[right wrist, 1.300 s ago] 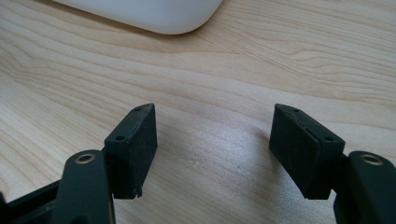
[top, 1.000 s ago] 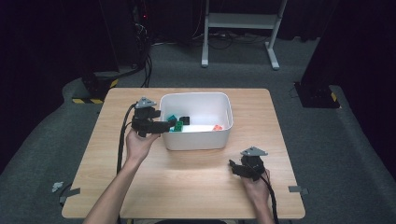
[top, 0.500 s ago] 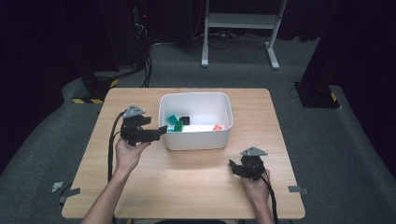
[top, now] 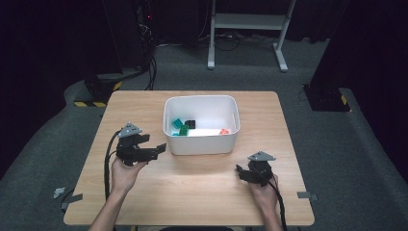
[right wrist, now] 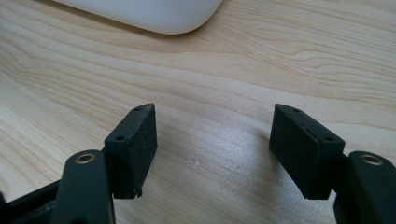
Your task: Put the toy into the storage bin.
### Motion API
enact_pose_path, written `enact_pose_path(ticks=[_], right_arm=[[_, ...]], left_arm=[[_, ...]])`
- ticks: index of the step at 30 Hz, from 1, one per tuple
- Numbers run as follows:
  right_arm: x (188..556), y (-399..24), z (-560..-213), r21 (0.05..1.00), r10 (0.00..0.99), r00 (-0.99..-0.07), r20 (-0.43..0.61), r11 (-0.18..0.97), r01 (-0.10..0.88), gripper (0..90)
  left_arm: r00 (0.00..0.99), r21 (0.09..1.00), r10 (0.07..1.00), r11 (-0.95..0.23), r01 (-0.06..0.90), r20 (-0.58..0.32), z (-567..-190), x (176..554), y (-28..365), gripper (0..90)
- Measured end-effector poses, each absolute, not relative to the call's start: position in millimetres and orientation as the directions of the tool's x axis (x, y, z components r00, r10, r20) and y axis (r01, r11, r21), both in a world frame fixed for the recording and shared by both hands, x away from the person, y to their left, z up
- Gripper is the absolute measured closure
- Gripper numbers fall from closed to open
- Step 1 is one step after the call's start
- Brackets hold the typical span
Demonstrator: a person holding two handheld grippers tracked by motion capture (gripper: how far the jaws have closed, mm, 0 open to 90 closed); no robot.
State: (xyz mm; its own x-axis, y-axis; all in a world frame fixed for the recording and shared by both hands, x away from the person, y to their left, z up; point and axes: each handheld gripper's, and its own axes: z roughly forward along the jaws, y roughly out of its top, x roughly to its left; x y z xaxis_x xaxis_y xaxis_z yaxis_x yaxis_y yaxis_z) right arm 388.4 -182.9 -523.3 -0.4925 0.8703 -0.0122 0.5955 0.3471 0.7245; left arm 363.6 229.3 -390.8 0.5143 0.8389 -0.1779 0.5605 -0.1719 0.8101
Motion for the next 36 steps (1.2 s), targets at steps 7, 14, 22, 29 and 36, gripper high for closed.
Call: enact_pose_path(ticks=[7, 14, 22, 29, 36], right_arm=[[388.4, -182.9, -523.3, 0.724, 0.87, -0.492, -0.013, 0.347, 0.595, 31.8], [388.3, -182.9, -523.3, 0.724, 0.871, -0.492, -0.011, 0.346, 0.596, 31.9], [388.4, -182.9, -523.3, 0.724, 0.87, -0.492, -0.013, 0.347, 0.595, 31.9], [388.3, -182.8, -523.3, 0.724, 0.871, -0.491, -0.012, 0.346, 0.596, 31.9], [388.3, -182.8, -523.3, 0.725, 0.871, -0.491, -0.012, 0.346, 0.596, 31.9]], left_arm=[[0.508, 0.798, 0.844, -0.184, 0.574, -0.171, -405.5, 354.6, 229.8, 20.7], [0.49, 0.793, 0.862, -0.206, 0.574, -0.13, -419.3, 347.1, 227.0, 20.2], [0.483, 0.765, 0.872, -0.255, 0.592, -0.083, -442.5, 345.4, 223.8, 20.2], [0.477, 0.718, 0.877, -0.293, 0.632, -0.062, -473.5, 351.6, 221.3, 20.0], [0.43, 0.7, 0.895, -0.233, 0.675, -0.117, -499.3, 358.3, 227.5, 20.0]])
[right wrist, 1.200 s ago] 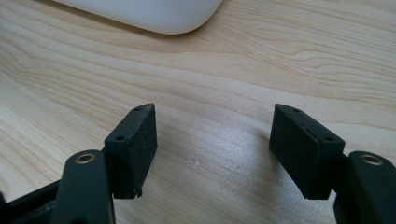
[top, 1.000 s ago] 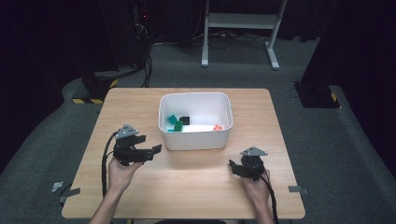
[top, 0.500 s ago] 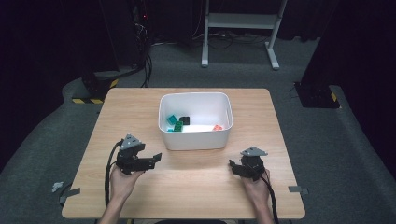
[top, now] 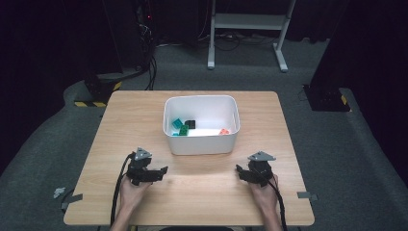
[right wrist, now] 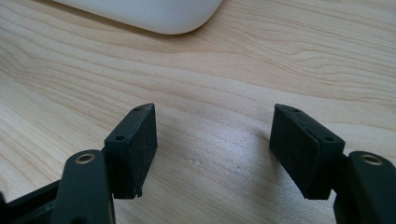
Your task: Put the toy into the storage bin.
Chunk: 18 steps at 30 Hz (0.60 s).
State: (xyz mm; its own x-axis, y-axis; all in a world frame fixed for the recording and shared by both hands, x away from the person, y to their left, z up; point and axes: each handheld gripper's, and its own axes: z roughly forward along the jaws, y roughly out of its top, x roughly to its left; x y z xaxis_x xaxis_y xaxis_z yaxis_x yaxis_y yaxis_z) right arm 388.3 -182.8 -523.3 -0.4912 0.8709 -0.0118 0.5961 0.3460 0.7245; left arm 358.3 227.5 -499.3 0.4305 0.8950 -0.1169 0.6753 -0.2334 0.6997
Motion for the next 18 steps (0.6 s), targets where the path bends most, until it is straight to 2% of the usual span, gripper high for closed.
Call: enact_pose_path(ticks=[7, 18], right_arm=[[388.3, -182.8, -523.3, 0.725, 0.871, -0.491, -0.012, 0.346, 0.596, 31.9], [388.3, -182.9, -523.3, 0.724, 0.871, -0.492, -0.012, 0.346, 0.596, 31.9]], left_arm=[[0.386, 0.703, 0.916, -0.203, 0.681, -0.11, -512.9, 360.7, 230.8, 20.1], [0.364, 0.708, 0.93, -0.222, 0.671, -0.054, -521.8, 364.7, 230.3, 18.8]])
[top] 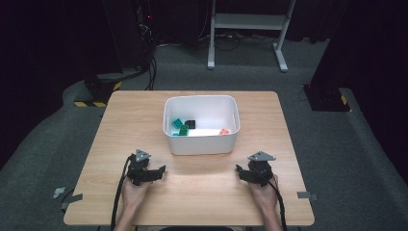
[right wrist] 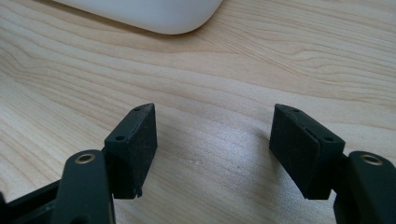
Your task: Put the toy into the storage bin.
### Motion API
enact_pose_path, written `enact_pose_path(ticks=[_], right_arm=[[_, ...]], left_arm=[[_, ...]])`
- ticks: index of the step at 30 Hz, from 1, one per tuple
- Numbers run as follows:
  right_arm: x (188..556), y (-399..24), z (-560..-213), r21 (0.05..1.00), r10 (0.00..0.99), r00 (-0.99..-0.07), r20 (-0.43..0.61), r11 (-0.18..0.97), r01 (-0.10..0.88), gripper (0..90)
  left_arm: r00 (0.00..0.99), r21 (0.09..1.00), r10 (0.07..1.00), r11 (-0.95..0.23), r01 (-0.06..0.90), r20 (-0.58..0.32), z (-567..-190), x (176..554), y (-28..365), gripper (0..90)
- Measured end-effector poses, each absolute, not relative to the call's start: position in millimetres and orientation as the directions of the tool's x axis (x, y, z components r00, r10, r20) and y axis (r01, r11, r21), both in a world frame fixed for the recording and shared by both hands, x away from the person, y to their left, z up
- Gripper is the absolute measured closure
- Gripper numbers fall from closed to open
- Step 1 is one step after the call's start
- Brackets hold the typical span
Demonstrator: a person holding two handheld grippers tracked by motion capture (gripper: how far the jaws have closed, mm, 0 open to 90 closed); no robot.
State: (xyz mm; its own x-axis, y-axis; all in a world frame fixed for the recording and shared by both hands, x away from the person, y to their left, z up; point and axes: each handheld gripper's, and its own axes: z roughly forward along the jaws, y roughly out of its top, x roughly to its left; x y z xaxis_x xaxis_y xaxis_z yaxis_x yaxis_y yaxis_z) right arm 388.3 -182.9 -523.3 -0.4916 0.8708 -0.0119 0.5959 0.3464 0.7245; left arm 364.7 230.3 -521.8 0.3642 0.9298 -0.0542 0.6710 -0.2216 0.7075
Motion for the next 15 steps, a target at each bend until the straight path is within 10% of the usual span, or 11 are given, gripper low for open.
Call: enact_pose_path(ticks=[15], right_arm=[[388.3, -182.9, -523.4, 0.725, 0.87, -0.492, -0.013, 0.347, 0.594, 31.9]], left_arm=[[0.356, 0.734, 0.935, -0.241, 0.635, 0.0, -527.4, 361.7, 227.7, 16.5]])
